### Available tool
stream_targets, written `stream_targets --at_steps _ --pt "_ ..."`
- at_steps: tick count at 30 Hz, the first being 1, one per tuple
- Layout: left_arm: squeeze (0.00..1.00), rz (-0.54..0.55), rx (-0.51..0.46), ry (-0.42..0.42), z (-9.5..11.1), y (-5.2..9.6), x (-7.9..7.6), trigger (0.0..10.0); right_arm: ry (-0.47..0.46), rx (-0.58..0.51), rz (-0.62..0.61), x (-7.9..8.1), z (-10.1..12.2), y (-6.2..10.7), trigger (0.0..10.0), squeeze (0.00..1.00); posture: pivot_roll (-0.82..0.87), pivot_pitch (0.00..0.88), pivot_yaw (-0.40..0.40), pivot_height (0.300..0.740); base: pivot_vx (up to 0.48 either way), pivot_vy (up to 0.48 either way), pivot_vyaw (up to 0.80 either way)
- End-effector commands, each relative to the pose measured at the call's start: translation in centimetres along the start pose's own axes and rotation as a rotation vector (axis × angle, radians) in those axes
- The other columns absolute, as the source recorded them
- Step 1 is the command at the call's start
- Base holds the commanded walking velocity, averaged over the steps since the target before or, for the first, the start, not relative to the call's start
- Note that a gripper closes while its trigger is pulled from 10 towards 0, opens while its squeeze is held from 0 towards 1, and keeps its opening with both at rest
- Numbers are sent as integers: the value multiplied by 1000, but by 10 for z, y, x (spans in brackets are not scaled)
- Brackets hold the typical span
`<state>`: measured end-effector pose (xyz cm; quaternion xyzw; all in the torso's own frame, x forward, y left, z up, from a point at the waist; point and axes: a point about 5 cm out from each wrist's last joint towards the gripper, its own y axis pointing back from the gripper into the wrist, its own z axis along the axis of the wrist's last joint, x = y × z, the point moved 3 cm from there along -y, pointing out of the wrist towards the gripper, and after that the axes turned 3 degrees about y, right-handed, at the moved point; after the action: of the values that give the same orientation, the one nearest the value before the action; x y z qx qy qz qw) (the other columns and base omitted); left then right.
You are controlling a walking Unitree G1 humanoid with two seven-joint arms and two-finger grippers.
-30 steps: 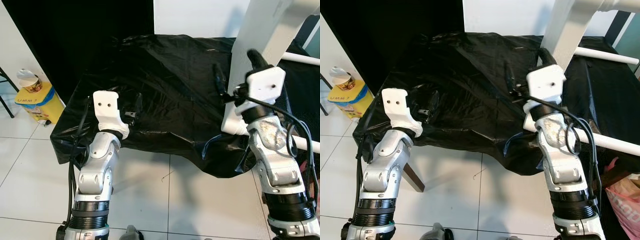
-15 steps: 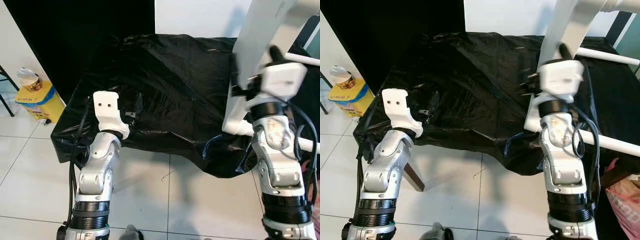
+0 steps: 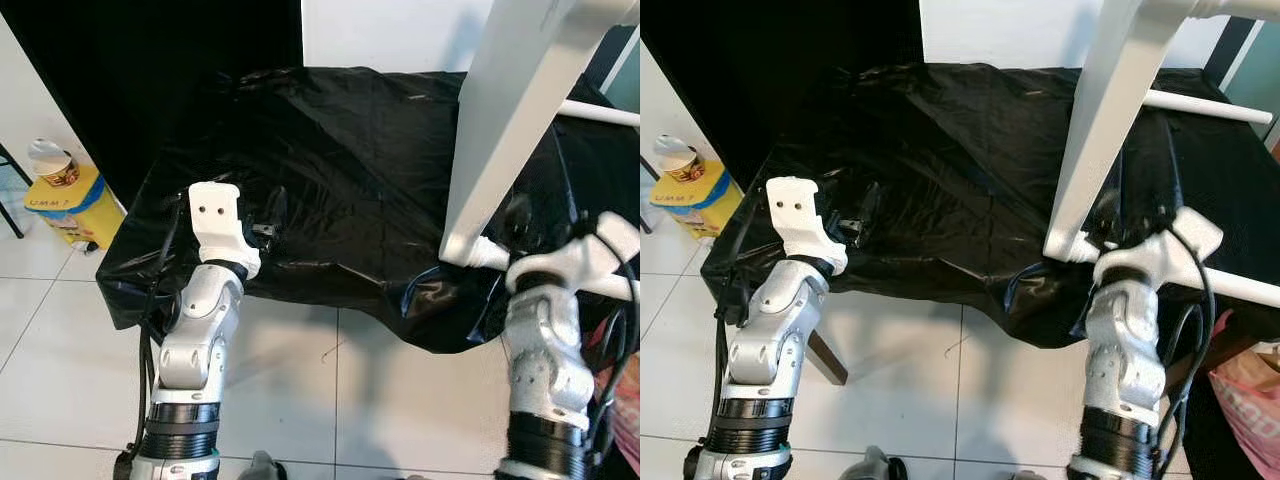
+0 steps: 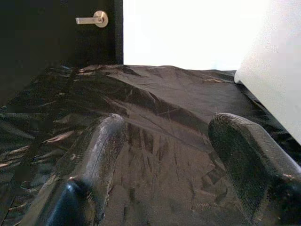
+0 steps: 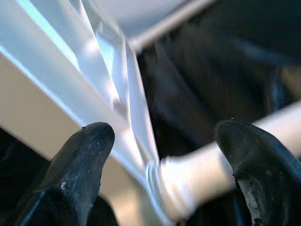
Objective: Building children table
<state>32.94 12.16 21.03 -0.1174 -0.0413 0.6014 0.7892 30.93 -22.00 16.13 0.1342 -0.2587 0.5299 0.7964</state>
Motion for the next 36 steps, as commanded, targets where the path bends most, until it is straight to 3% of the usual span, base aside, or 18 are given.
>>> stream_targets --at_steps 1,2,3,4,6,9,10,12,14,15,16,18,19,22,34,36 --pt "0 9 15 3 -3 1 1 10000 -100 50 2 -3 -9 1 10000 0 21 90 27 740 0 0 0" --pt "0 6 17 4 -3 1 0 10000 -176 91 4 -4 -18 3 10000 0 21 90 27 740 0 0 0" --pt "0 0 22 8 -4 1 -2 10000 -338 142 12 -5 -29 8 10000 0 9 93 39 740 0 0 0" --pt "0 -10 27 13 -6 0 -4 10000 -428 178 41 -7 -37 14 10000 0 -5 96 53 740 0 0 0" --pt "0 -17 30 17 -6 -1 -5 10000 -471 192 61 -8 -40 18 10000 0 -9 98 57 740 0 0 0" --pt "0 -49 37 23 -7 -4 -11 10000 -584 213 65 -24 -45 38 10000 0 -30 106 80 740 0 0 0" --pt "0 -49 37 23 -7 -4 -11 10000 -584 213 65 -24 -45 38 10000 0 -30 106 80 740 0 0 0" --pt "0 -78 43 24 -7 -7 -14 10000 -612 208 75 -40 -42 59 10000 0 -62 120 113 740 0 0 0" --pt "0 -78 43 24 -7 -7 -14 10000 -612 208 75 -40 -42 59 10000 0 -62 120 113 740 0 0 0" --pt "0 -104 52 24 -9 -10 -17 10000 -643 231 99 -52 -38 88 10000 0 -77 128 127 740 0 0 0" --pt "0 -104 52 24 -9 -10 -17 10000 -643 231 99 -52 -38 88 10000 0 -77 128 127 740 0 0 0" --pt "0 -126 58 27 -9 -12 -21 10000 -655 274 109 -62 -38 118 10000 0 -92 140 144 740 0 0 0" --pt "0 -126 58 27 -9 -12 -21 10000 -655 274 109 -62 -38 118 10000 0 -92 140 144 740 0 0 0" --pt "0 -145 59 31 -9 -14 -25 10000 -665 317 113 -66 -39 144 10000 0 -104 151 158 740 0 0 0" --pt "0 -143 58 33 -8 -15 -24 10000 -672 349 156 -64 -40 141 10000 0 -91 145 142 740 0 0 0" --pt "0 -135 56 31 -8 -15 -22 10000 -640 361 185 -60 -41 138 10000 0 -86 142 137 740 0 0 0"
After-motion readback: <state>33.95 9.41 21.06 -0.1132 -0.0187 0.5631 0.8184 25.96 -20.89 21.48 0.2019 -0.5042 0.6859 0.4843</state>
